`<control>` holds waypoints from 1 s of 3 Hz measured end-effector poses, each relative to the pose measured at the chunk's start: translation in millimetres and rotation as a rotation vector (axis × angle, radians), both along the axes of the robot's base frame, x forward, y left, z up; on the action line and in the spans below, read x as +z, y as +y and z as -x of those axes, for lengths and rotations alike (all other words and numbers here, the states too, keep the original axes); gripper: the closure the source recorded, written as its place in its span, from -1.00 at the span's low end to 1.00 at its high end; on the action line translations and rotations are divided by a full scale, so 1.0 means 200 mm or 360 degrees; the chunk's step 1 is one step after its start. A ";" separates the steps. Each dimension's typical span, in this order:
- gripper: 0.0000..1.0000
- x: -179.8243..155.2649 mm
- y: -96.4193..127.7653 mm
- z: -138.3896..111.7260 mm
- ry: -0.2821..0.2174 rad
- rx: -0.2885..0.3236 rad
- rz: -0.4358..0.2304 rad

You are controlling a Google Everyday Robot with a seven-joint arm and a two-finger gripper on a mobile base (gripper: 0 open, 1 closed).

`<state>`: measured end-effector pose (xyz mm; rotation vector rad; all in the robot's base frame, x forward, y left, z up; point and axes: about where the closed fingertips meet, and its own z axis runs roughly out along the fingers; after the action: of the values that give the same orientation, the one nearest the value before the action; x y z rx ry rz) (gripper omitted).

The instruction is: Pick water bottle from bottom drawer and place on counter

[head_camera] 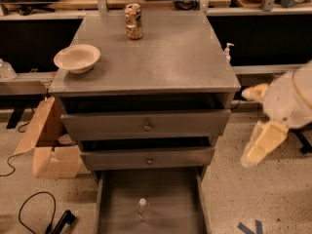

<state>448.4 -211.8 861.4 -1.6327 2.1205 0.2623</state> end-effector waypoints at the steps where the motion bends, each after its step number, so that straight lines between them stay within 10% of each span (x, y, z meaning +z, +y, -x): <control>1: -1.00 -0.40 0.03 -0.06 -0.0039 0.0019 -0.0345; 3: -1.00 -0.70 0.07 -0.31 -0.0505 -0.0068 -0.1001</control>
Offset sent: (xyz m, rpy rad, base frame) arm 0.0821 -0.0006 -0.2246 0.8232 -0.6401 0.0963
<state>510.2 -197.4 721.6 -1.1654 1.6084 0.5511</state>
